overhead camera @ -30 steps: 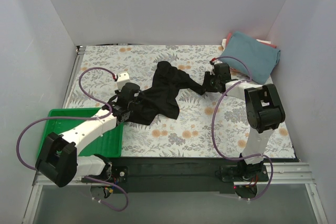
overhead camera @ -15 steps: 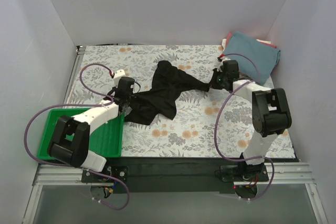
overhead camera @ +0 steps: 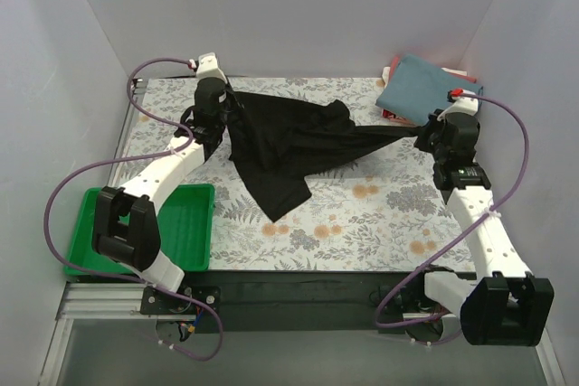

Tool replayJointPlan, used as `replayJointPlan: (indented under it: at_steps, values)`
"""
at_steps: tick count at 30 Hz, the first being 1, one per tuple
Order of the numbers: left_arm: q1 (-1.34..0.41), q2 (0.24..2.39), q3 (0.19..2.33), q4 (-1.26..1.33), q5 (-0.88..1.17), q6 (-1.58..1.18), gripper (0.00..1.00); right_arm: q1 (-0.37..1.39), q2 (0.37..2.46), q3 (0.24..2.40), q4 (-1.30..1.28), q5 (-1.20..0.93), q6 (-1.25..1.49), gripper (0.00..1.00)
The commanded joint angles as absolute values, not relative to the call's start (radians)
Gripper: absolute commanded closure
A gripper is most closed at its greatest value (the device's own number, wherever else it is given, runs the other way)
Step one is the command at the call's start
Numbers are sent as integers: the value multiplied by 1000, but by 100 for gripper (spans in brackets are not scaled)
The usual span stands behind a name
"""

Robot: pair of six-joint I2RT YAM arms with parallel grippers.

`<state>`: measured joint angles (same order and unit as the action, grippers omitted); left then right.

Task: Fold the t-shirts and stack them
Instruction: Flatten the tshirt out

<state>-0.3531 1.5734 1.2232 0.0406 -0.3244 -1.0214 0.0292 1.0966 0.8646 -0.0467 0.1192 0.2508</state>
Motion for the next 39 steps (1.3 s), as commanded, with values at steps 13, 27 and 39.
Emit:
replayJointPlan:
  at_steps: [13, 27, 39]
  values:
    - [-354, 1686, 1137, -9, -358, -1066, 15, 9, 1035, 723, -115, 186, 239, 99]
    - [-463, 1747, 1035, 5, -299, -1147, 32, 9, 1046, 703, -83, 98, 249, 99]
    - [-477, 1884, 1103, -6, -310, -1147, 54, 9, 1048, 701, -78, 84, 250, 99]
